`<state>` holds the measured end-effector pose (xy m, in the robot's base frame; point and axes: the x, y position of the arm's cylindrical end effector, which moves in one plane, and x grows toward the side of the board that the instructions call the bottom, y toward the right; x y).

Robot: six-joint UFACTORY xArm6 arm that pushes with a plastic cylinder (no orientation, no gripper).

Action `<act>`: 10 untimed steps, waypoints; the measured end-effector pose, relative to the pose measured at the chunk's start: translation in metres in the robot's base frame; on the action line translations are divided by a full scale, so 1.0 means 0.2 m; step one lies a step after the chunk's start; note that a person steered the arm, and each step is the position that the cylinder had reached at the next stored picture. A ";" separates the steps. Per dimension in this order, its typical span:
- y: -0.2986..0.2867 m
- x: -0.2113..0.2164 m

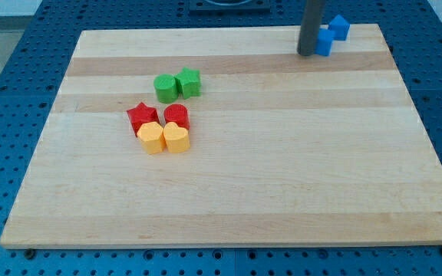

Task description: Push the red star close left to the blue triangle

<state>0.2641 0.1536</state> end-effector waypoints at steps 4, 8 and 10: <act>0.27 0.34; -1.29 1.29; -2.20 1.12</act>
<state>0.4874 -0.2865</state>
